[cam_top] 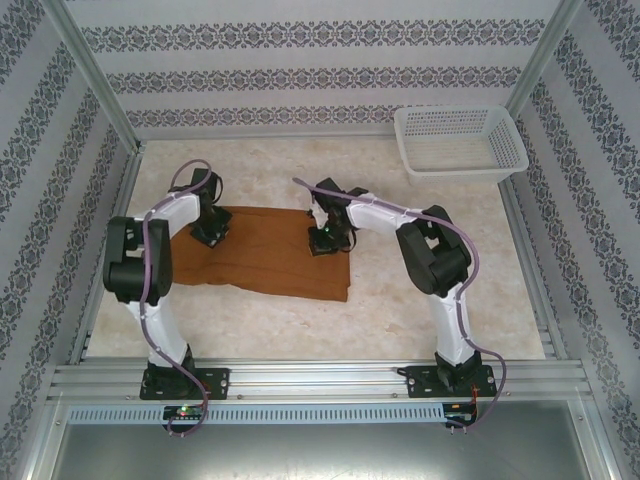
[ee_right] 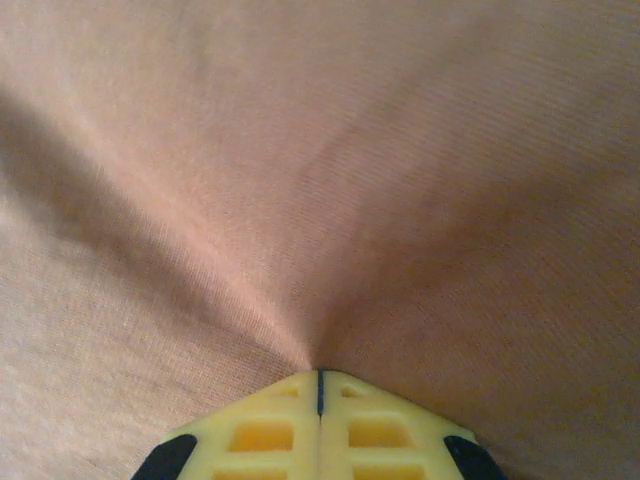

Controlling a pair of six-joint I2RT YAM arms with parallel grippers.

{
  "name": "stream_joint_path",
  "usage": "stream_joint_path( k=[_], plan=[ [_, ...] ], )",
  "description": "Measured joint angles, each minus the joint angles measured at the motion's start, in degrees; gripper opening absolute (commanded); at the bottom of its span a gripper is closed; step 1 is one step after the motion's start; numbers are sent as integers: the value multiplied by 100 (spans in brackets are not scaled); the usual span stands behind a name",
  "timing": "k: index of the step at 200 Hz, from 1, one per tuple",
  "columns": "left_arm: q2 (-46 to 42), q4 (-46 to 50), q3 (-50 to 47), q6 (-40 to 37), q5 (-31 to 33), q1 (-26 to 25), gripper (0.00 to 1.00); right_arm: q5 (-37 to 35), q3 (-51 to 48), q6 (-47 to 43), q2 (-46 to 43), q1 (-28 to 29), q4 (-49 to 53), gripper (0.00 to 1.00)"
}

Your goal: Roll up the long pants

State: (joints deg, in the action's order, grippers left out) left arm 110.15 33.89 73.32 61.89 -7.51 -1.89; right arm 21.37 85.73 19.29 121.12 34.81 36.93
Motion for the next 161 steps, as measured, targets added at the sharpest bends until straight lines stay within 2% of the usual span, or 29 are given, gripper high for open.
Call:
stream_joint_path(
  k=[31, 79, 118, 161],
  plan=[
    [815, 90, 1121, -146, -157, -203, 0, -105, -562, 157, -369, 538, -254, 0],
    [2011, 341, 2986, -341, -603, -761, 0, -120, -835, 638, -494, 1340, -822, 0],
    [2374, 337, 3622, -428, -938, -1073, 0, -111, -704, 890, -487, 1694, -809, 0],
    [2378, 341, 4006, -723, -1023, -1073, 0, -28, -146, 785, -483, 1843, -352, 0]
  ],
)
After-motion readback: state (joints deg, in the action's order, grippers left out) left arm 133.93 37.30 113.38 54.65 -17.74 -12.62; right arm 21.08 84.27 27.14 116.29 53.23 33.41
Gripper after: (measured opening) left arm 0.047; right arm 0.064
